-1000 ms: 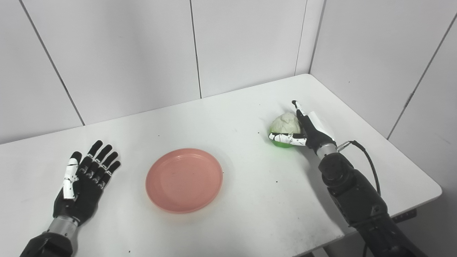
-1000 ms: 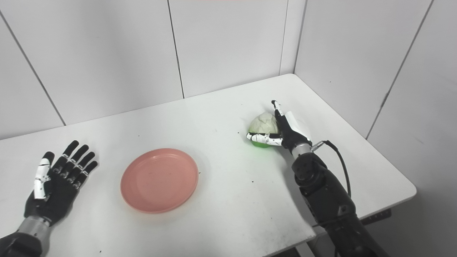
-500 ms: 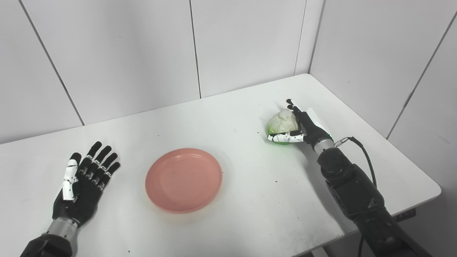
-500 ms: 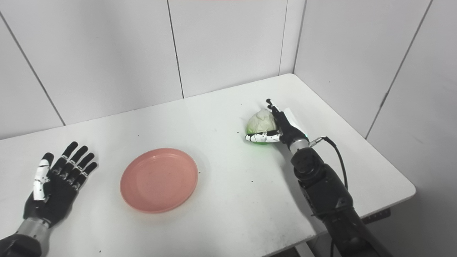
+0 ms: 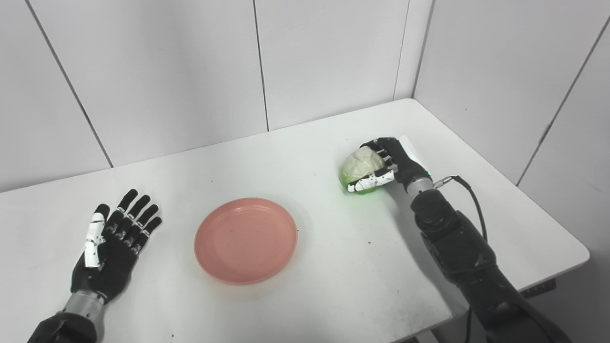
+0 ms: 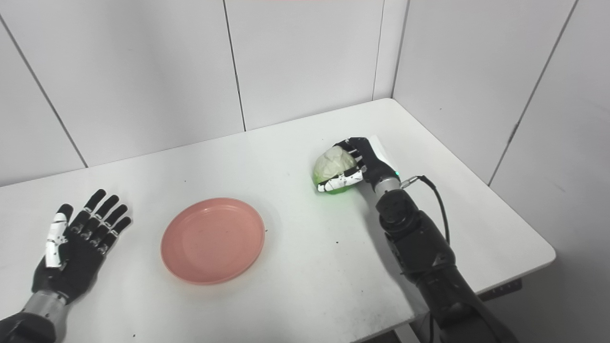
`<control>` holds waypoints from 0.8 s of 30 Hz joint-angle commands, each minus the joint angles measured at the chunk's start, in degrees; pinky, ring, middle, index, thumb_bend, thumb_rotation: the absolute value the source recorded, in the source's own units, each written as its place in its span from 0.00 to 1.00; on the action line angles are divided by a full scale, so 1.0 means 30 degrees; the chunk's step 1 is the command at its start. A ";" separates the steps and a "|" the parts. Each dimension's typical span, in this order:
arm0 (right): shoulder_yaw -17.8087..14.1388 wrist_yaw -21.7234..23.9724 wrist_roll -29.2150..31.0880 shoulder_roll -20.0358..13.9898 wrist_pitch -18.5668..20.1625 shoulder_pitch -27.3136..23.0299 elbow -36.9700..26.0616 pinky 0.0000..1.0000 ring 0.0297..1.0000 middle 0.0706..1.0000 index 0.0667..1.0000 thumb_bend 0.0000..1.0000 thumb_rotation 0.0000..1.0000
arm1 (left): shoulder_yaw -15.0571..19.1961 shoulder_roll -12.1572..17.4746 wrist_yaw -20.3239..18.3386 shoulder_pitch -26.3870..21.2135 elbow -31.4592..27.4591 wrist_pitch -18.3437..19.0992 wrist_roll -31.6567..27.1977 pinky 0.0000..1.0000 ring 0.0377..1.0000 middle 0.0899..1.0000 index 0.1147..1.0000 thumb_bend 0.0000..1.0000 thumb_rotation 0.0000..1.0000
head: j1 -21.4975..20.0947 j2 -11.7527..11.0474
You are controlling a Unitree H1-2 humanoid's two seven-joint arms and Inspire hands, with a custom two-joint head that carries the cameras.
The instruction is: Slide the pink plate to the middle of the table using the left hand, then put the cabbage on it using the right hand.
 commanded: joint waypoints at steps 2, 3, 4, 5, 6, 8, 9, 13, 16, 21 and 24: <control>0.0172 0.0156 -0.0120 -0.0017 0.0120 -0.0153 0.0282 0.38 0.42 0.42 0.48 0.53 0.00 | -0.0081 0.0079 0.0486 0.0420 0.0176 0.0762 0.0219 0.94 0.93 0.94 0.93 0.46 1.00 | 0.0013 -0.0011; 0.0153 0.0154 -0.0077 0.0002 0.0158 -0.0156 0.0250 0.38 0.42 0.42 0.48 0.53 0.00 | -0.0081 0.0068 0.0534 0.0429 0.0134 0.0797 0.0222 0.94 0.93 0.93 0.92 0.46 1.00 | 0.0013 -0.0011; 0.0118 0.0131 -0.0021 0.0029 0.0106 -0.0146 0.0220 0.38 0.42 0.42 0.48 0.53 0.00 | -0.0079 0.0056 0.0566 0.0443 0.0078 0.0854 0.0200 0.93 0.92 0.93 0.92 0.46 1.00 | 0.0013 -0.0011; 0.0094 0.0070 -0.0003 0.0041 0.0002 -0.0128 0.0215 0.38 0.42 0.42 0.48 0.53 0.00 | -0.0100 0.0061 0.0542 0.0456 0.0064 0.0844 0.0189 0.93 0.92 0.93 0.92 0.46 1.00 | 0.0126 -0.0017; 0.0087 0.0016 -0.0006 0.0039 -0.0093 -0.0115 0.0220 0.37 0.42 0.42 0.48 0.53 0.00 | -0.0128 0.0069 0.0509 0.0466 0.0060 0.0816 0.0182 0.94 0.93 0.94 0.93 0.46 1.00 | 0.0126 -0.0017; 0.0051 -0.0061 0.0012 0.0055 -0.0130 -0.0095 0.0194 0.37 0.42 0.42 0.47 0.53 0.00 | -0.0166 0.0070 0.0483 0.0491 0.0045 0.0740 0.0185 0.94 0.93 0.94 0.93 0.46 1.00 | 0.0150 -0.0022; -0.0009 -0.0106 0.0076 0.0061 -0.0242 -0.0064 0.0159 0.37 0.42 0.42 0.47 0.53 0.00 | -0.0166 0.0045 0.0489 0.0516 -0.0004 0.0759 0.0156 0.94 0.93 0.94 0.93 0.46 1.00 | 0.0289 -0.0019; -0.0226 -0.0227 0.0272 0.0079 -0.0379 0.0044 -0.0175 0.34 0.40 0.42 0.47 0.53 0.00 | -0.0195 -0.0056 0.0647 0.0593 -0.0210 0.0855 0.0166 0.94 0.93 0.94 0.93 0.45 1.00 | 0.0504 -0.0033; -0.0293 -0.0337 0.0149 0.0092 -0.0155 0.0176 -0.0881 0.34 0.40 0.42 0.48 0.53 0.00 | -0.0264 -0.0116 0.0722 0.0665 -0.0354 0.0821 0.0204 0.94 0.93 0.94 0.93 0.45 1.00 | 0.0665 -0.0014; -0.0354 -0.0398 -0.0006 0.0175 -0.0011 0.0232 -0.2047 0.36 0.42 0.43 0.47 0.53 0.00 | -0.0385 -0.0231 0.0926 0.0750 -0.0523 0.0772 0.0291 0.93 0.93 0.94 0.93 0.45 1.00 | 0.0852 -0.0034; -0.0242 -0.0311 -0.0197 0.0197 -0.0047 0.0154 -0.2782 0.36 0.41 0.42 0.48 0.53 0.00 | -0.0458 -0.0335 0.1032 0.0806 -0.0648 0.0776 0.0281 0.93 0.93 0.94 0.93 0.45 1.00 | 0.1129 -0.0040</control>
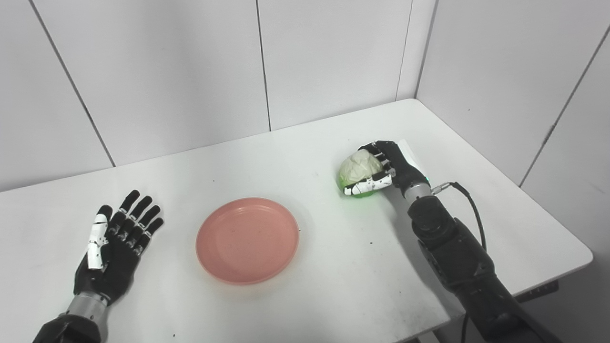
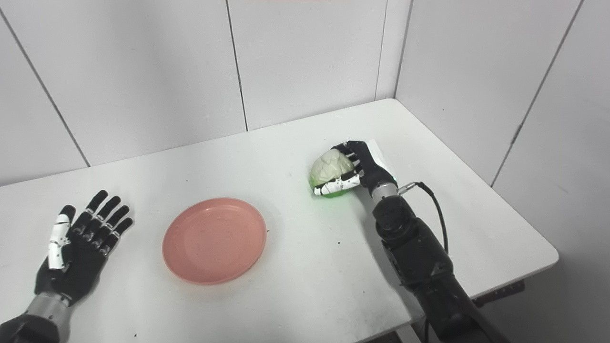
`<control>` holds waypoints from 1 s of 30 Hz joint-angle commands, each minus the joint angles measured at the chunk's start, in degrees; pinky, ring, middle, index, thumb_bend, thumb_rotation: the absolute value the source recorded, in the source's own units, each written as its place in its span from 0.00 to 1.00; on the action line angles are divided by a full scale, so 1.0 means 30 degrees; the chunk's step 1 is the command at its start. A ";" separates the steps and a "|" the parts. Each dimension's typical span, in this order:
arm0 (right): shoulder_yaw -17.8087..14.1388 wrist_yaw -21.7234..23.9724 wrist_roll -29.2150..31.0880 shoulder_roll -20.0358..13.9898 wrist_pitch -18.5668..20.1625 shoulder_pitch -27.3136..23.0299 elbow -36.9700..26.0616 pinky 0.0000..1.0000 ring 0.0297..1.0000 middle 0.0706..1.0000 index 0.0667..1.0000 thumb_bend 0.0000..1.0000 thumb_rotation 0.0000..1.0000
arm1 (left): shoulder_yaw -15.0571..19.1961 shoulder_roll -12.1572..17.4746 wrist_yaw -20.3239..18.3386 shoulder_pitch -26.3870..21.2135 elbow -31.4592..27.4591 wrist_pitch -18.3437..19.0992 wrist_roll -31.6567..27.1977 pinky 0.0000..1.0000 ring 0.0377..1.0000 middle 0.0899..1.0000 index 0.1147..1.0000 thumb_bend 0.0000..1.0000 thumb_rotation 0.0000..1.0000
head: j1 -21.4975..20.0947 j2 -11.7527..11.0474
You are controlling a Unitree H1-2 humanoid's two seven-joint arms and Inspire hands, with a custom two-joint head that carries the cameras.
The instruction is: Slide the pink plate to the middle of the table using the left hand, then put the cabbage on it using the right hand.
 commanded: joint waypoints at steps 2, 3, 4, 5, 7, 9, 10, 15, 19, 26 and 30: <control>0.0030 0.0140 -0.0279 -0.0047 0.0320 -0.0753 -0.1805 0.35 0.41 0.42 0.48 0.53 0.00 | -0.0236 -0.0211 0.0487 0.0410 0.0114 0.0774 0.0298 0.93 0.92 0.93 0.92 0.45 1.00 | 0.0195 -0.0025; 0.0077 0.0266 -0.0358 0.0004 0.0565 -0.0794 -0.2255 0.35 0.41 0.42 0.48 0.53 0.00 | -0.0272 -0.0257 0.0578 0.0441 0.0042 0.0810 0.0320 0.93 0.92 0.93 0.92 0.45 1.00 | 0.0256 -0.0043; 0.0118 0.0382 -0.0405 0.0025 0.0765 -0.0819 -0.2632 0.35 0.40 0.41 0.48 0.53 0.00 | -0.0318 -0.0312 0.0656 0.0476 -0.0027 0.0808 0.0352 0.93 0.92 0.93 0.92 0.45 1.00 | 0.0442 -0.0044; 0.0199 0.0487 -0.0460 0.0037 0.0750 -0.0851 -0.2955 0.35 0.40 0.41 0.49 0.53 0.00 | -0.0372 -0.0337 0.0725 0.0507 -0.0072 0.0782 0.0392 0.93 0.92 0.93 0.92 0.45 1.00 | 0.0442 -0.0044; 0.0236 0.0666 -0.0381 0.0188 0.0864 -0.0926 -0.3632 0.34 0.39 0.41 0.49 0.52 0.00 | -0.0494 -0.0381 0.0821 0.0566 -0.0182 0.0732 0.0477 0.93 0.92 0.94 0.92 0.46 1.00 | 0.0658 -0.0029; 0.0307 0.0785 -0.0431 0.0256 0.0848 -0.1001 -0.4088 0.34 0.39 0.41 0.49 0.52 0.00 | -0.0598 -0.0466 0.0970 0.0614 -0.0330 0.0728 0.0549 0.93 0.92 0.94 0.92 0.46 1.00 | 0.0998 -0.0023; 0.0353 0.0870 -0.0466 0.0272 0.0851 -0.1046 -0.4298 0.33 0.39 0.41 0.49 0.52 0.00 | -0.0639 -0.0543 0.1082 0.0650 -0.0456 0.0778 0.0566 0.93 0.93 0.94 0.92 0.46 1.00 | 0.1325 -0.0004; 0.0750 0.1675 -0.0515 0.0376 0.0673 -0.1293 -0.5289 0.33 0.38 0.40 0.49 0.52 0.00 | -0.0862 -0.0840 0.1300 0.0809 -0.0911 0.0880 0.0566 0.93 0.93 0.94 0.93 0.45 1.00 | 0.2156 0.0023; 0.1007 0.2289 -0.0420 0.0529 0.0583 -0.1439 -0.5893 0.34 0.39 0.41 0.48 0.52 0.00 | -0.1082 -0.1179 0.1924 0.0993 -0.1507 0.1153 0.0647 0.92 0.93 0.94 0.93 0.44 1.00 | 0.2992 0.0078; 0.1659 0.3149 -0.0252 0.1014 0.0100 -0.1819 -0.6347 0.33 0.39 0.41 0.49 0.52 0.00 | -0.1479 -0.1877 0.3038 0.1237 -0.2514 0.1743 0.1028 0.92 0.92 0.94 0.93 0.45 1.00 | 0.5073 0.0213; 0.2149 0.3561 -0.0263 0.1393 -0.0176 -0.1974 -0.6364 0.34 0.39 0.41 0.48 0.52 0.00 | -0.1649 -0.2371 0.3761 0.1319 -0.3109 0.2211 0.1353 0.92 0.91 0.93 0.91 0.45 1.00 | 0.6106 0.0322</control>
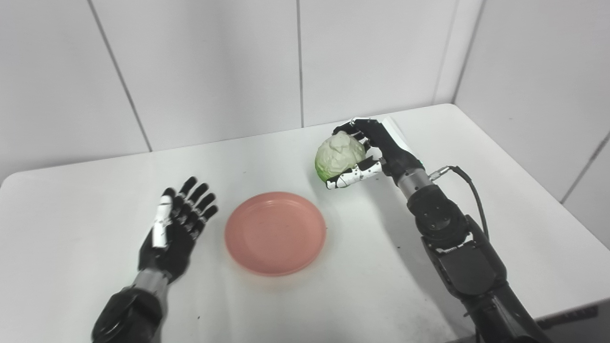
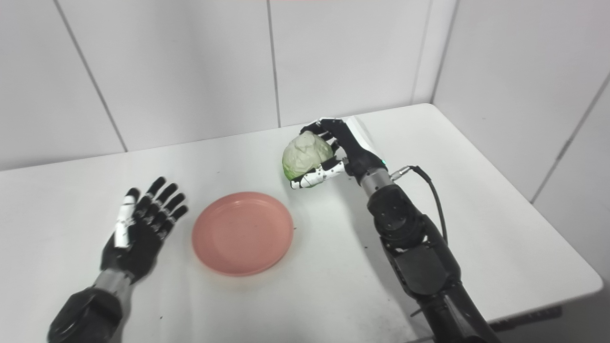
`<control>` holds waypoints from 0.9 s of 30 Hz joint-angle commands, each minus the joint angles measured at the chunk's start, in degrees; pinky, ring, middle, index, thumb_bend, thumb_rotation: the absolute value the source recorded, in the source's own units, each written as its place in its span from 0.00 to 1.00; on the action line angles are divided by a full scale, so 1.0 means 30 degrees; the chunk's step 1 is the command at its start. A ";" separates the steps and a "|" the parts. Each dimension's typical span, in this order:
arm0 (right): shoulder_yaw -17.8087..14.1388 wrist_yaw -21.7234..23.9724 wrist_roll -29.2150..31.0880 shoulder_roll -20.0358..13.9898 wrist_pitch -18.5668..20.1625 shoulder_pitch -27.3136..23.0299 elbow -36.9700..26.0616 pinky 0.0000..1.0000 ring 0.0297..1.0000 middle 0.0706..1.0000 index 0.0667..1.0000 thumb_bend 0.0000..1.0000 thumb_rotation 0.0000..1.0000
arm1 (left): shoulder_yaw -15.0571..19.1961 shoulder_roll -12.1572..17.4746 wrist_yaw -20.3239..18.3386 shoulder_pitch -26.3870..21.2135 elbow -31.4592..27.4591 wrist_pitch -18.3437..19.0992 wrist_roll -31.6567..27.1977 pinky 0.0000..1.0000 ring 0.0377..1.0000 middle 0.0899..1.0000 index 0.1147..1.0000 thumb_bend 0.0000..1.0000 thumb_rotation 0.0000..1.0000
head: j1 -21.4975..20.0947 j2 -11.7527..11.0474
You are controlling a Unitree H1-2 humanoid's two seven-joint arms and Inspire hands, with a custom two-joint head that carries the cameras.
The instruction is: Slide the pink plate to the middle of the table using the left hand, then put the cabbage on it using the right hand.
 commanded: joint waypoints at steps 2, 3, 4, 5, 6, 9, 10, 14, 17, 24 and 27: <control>0.0385 0.0177 -0.0017 0.0263 -0.1283 -0.1177 -0.0605 0.34 0.39 0.42 0.48 0.52 0.00 | -0.0307 -0.0415 0.0900 0.0310 -0.0308 0.1156 0.0593 0.91 0.91 0.92 0.91 0.45 1.00 | 0.0670 0.0108; 0.0526 0.0280 0.0021 0.0329 -0.1395 -0.1208 -0.0580 0.34 0.39 0.42 0.48 0.52 0.00 | -0.0370 -0.0538 0.1065 0.0325 -0.0414 0.1192 0.0706 0.91 0.91 0.92 0.91 0.45 1.00 | 0.1044 0.0122; 0.0656 0.0382 0.0151 0.0461 -0.1581 -0.1234 -0.0521 0.34 0.39 0.42 0.48 0.52 0.00 | -0.0390 -0.0646 0.1213 0.0339 -0.0518 0.1253 0.0805 0.91 0.91 0.92 0.90 0.45 1.00 | 0.1044 0.0122; 0.0770 0.0475 0.0215 0.0594 -0.1734 -0.1237 -0.0481 0.34 0.39 0.42 0.48 0.52 0.00 | -0.0407 -0.0773 0.1348 0.0338 -0.0590 0.1307 0.0864 0.90 0.91 0.92 0.90 0.45 1.00 | 0.1307 0.0148; 0.0859 0.0563 0.0261 0.0709 -0.1813 -0.1231 -0.0458 0.34 0.38 0.41 0.48 0.52 0.00 | -0.0426 -0.0872 0.1476 0.0335 -0.0638 0.1349 0.0886 0.91 0.91 0.92 0.90 0.45 1.00 | 0.1389 0.0175; 0.1225 0.0768 0.0149 0.1039 -0.2003 -0.1134 -0.0403 0.34 0.38 0.41 0.49 0.52 0.00 | -0.0495 -0.1099 0.1679 0.0323 -0.0754 0.1451 0.0965 0.92 0.91 0.92 0.91 0.45 1.00 | 0.1940 0.0276; 0.1351 0.0802 0.0031 0.1110 -0.2051 -0.1102 -0.0385 0.34 0.38 0.41 0.49 0.52 0.00 | -0.0524 -0.1134 0.1694 0.0316 -0.0770 0.1478 0.1005 0.93 0.91 0.92 0.91 0.45 1.00 | 0.1940 0.0276; 0.1674 0.1049 0.0026 0.1440 -0.1927 -0.0981 -0.0476 0.34 0.38 0.40 0.49 0.52 0.00 | -0.0729 -0.1261 0.1854 0.0286 -0.0904 0.1551 0.1230 0.93 0.91 0.92 0.91 0.45 1.00 | 0.2591 0.0413; 0.1906 0.1276 0.0070 0.1758 -0.1816 -0.0878 -0.0563 0.34 0.38 0.41 0.49 0.52 0.00 | -0.0834 -0.1349 0.1901 0.0274 -0.0983 0.1604 0.1186 0.93 0.92 0.92 0.91 0.45 1.00 | 0.2810 0.0505; 0.2653 0.1539 -0.0144 0.2122 -0.2388 -0.0734 -0.0096 0.34 0.38 0.41 0.49 0.52 0.00 | -0.0953 -0.1507 0.2056 0.0216 -0.0967 0.1548 0.1184 0.92 0.91 0.91 0.90 0.46 1.00 | 0.2994 0.0636; 0.2897 0.1538 -0.0272 0.2276 -0.2663 -0.0662 0.0216 0.34 0.38 0.41 0.49 0.52 0.00 | -0.0956 -0.1525 0.1985 0.0202 -0.0921 0.1438 0.1175 0.90 0.91 0.91 0.90 0.46 1.00 | 0.2932 0.0698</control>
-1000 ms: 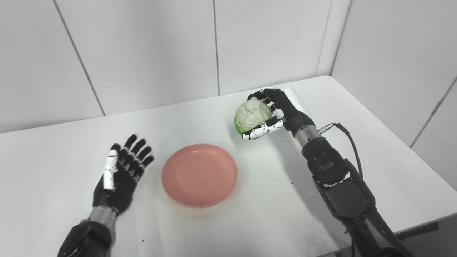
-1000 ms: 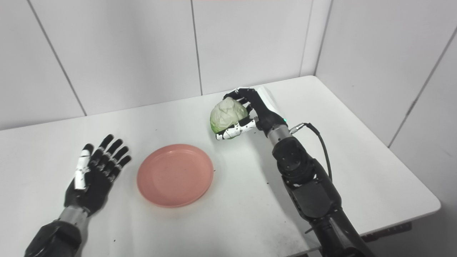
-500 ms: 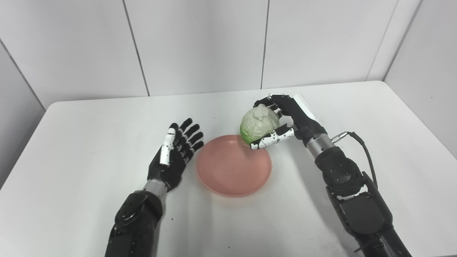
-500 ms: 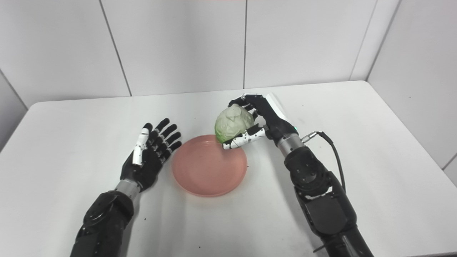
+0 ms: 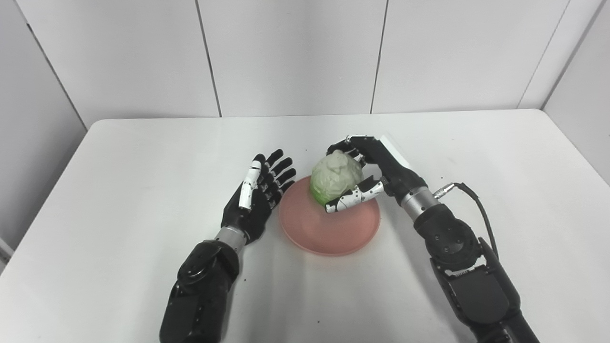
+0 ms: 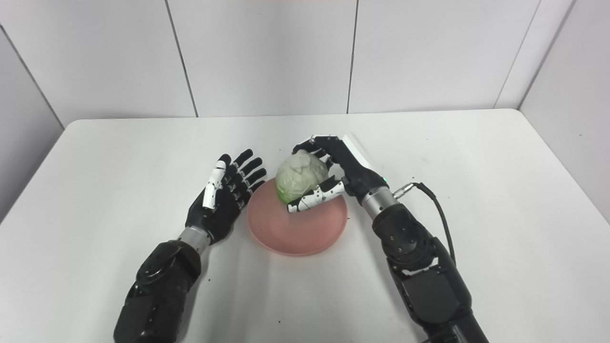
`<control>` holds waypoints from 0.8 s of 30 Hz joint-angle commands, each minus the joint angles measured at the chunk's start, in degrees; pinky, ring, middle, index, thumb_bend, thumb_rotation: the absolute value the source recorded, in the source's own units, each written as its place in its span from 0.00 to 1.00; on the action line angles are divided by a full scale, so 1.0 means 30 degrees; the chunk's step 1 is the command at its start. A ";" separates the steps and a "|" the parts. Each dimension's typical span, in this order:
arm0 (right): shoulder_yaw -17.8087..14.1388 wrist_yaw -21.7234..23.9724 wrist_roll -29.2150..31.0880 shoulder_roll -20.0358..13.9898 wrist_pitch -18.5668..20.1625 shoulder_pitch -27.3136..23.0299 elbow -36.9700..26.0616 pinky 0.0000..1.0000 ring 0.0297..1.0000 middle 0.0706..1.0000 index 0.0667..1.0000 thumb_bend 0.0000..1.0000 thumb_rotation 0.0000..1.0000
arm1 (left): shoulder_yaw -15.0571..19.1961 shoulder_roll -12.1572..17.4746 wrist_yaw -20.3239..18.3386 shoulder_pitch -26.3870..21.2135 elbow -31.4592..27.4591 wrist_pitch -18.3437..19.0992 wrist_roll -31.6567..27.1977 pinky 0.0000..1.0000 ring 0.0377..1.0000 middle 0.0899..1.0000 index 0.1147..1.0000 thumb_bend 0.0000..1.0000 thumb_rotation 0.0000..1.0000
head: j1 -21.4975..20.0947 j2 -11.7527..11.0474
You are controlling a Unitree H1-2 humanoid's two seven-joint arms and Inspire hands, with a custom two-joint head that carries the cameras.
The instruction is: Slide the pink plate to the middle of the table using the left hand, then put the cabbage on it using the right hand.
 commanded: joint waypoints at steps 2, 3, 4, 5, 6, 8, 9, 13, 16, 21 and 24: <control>0.0094 -0.0170 -0.0182 0.0224 -0.1220 -0.0589 -0.0168 0.35 0.39 0.41 0.49 0.52 0.00 | -0.0158 -0.0072 0.0189 0.0043 0.0075 0.0569 0.0345 0.90 0.90 0.91 0.90 0.46 1.00 | -0.0197 0.0078; 0.0148 -0.0145 -0.0264 0.0245 -0.1134 -0.0565 -0.0202 0.36 0.40 0.41 0.49 0.52 0.00 | -0.0164 -0.0069 0.0190 0.0051 0.0034 0.0606 0.0355 0.89 0.90 0.91 0.90 0.46 1.00 | -0.0244 0.0094; 0.0197 -0.0077 -0.0307 0.0257 -0.1033 -0.0541 -0.0247 0.36 0.40 0.41 0.49 0.52 0.00 | -0.0168 -0.0065 0.0194 0.0059 -0.0009 0.0644 0.0358 0.89 0.90 0.91 0.90 0.46 1.00 | -0.0278 0.0148; 0.0242 0.0001 -0.0331 0.0262 -0.0953 -0.0517 -0.0263 0.36 0.40 0.41 0.49 0.52 0.00 | -0.0164 -0.0063 0.0196 0.0068 -0.0040 0.0674 0.0349 0.89 0.90 0.91 0.90 0.46 1.00 | -0.0254 0.0173; 0.0275 0.0069 -0.0360 0.0259 -0.0887 -0.0496 -0.0273 0.36 0.40 0.41 0.49 0.52 0.00 | -0.0155 -0.0065 0.0197 0.0071 -0.0051 0.0690 0.0338 0.89 0.90 0.91 0.90 0.46 1.00 | -0.0226 0.0178; 0.0351 0.0182 -0.0460 0.0225 -0.0889 -0.0456 -0.0260 0.36 0.40 0.40 0.49 0.52 0.00 | -0.0155 -0.0066 0.0183 0.0058 -0.0043 0.0712 0.0391 0.88 0.90 0.91 0.90 0.46 1.00 | -0.0178 0.0238; 0.0390 0.0229 -0.0518 0.0201 -0.0924 -0.0437 -0.0252 0.36 0.40 0.41 0.49 0.52 0.00 | -0.0169 -0.0063 0.0174 0.0047 -0.0030 0.0716 0.0432 0.88 0.90 0.91 0.91 0.46 1.00 | -0.0178 0.0238; 0.0637 0.0212 -0.0998 0.0094 -0.1152 -0.0251 -0.0086 0.37 0.39 0.40 0.49 0.52 0.00 | -0.0221 -0.0071 0.0173 0.0072 -0.0182 0.0793 0.0549 0.89 0.91 0.91 0.91 0.46 1.00 | -0.0228 0.0388; 0.0746 -0.0102 -0.1334 0.0064 -0.1816 -0.0144 0.0434 0.35 0.38 0.40 0.49 0.52 0.00 | -0.0156 -0.0105 0.0169 0.0091 -0.0298 0.0913 0.0468 0.89 0.91 0.92 0.91 0.46 1.00 | -0.0233 0.0473; 0.0819 -0.0302 -0.1821 0.0066 -0.2571 -0.0113 0.1045 0.35 0.38 0.40 0.49 0.52 0.00 | -0.0094 -0.0111 0.0142 0.0080 -0.0341 0.1018 0.0434 0.90 0.91 0.92 0.91 0.46 1.00 | -0.0249 0.0529; 0.0868 -0.0361 -0.2149 0.0072 -0.2922 -0.0073 0.1257 0.36 0.36 0.44 0.52 0.51 0.00 | -0.0114 -0.0107 0.0192 0.0074 -0.0371 0.1036 0.0520 0.89 0.91 0.91 0.91 0.46 1.00 | -0.0270 0.0631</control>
